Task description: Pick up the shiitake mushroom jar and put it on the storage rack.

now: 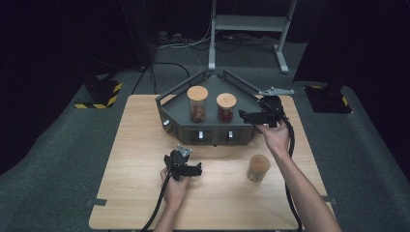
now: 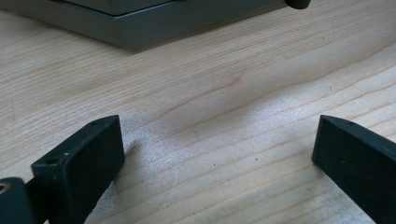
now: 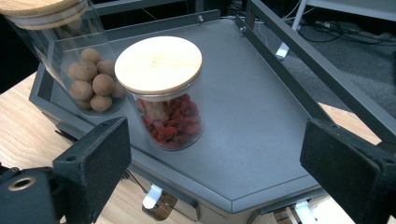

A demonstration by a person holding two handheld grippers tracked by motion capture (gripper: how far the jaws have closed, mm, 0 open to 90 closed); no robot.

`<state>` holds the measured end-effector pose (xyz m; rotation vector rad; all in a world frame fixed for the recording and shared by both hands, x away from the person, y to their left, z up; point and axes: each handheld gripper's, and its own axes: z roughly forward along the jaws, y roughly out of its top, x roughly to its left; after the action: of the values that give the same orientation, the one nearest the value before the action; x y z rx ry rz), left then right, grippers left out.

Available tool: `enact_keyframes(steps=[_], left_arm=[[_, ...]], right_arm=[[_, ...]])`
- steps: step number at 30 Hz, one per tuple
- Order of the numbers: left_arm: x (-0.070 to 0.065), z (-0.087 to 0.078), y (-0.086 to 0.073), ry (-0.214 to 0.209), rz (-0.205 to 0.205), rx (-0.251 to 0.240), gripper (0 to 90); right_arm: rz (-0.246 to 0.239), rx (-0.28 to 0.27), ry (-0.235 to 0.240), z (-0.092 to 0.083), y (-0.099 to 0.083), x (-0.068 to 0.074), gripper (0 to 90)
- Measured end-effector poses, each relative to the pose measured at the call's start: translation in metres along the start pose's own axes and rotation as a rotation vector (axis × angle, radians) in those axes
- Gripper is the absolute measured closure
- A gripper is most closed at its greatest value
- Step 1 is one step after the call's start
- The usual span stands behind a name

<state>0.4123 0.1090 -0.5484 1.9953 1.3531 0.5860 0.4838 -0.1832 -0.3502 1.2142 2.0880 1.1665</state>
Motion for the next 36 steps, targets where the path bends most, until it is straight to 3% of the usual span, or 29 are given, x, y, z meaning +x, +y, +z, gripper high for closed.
enact_keyframes(steps=[36], left_arm=[[0.000, 0.000, 0.000, 0.004, 0.004, 0.001, 2.2]], right_arm=[[0.030, -0.041, 0.009, -0.017, -0.041, -0.017, 8.9]])
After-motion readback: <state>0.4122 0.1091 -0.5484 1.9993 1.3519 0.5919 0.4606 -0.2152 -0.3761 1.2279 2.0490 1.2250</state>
